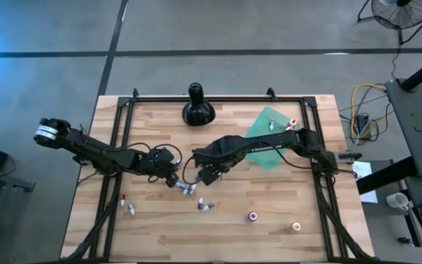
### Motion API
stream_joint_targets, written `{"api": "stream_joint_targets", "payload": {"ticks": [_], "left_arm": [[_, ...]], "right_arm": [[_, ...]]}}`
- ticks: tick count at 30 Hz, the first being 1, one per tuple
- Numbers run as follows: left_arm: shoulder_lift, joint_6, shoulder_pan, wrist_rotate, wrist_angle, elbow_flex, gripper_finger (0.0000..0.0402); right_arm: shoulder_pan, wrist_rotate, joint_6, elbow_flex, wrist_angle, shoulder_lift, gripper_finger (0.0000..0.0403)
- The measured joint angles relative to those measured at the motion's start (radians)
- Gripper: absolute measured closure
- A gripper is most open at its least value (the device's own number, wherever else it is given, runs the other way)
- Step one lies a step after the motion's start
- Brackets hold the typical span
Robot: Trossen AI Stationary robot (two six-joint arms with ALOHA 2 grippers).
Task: Pick & Place food coloring
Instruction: Put the large green food coloring bottle into the green bin
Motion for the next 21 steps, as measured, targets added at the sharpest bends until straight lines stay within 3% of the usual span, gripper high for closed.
{"api": "stream_joint_targets", "payload": {"ticks": [11, 21], "left_arm": [[0.0, 0.001, 0.0, 0.0, 0.0, 0.0, 0.0321], [0.0, 0.003, 0.0, 0.0, 0.0, 0.0, 0.0321]], "right_arm": [[0.0, -0.027, 0.005, -0.018, 0.01, 0.0, 0.0227], [0.0, -0.025, 0.005, -0.033, 0.037, 0.002, 0.0245]]}}
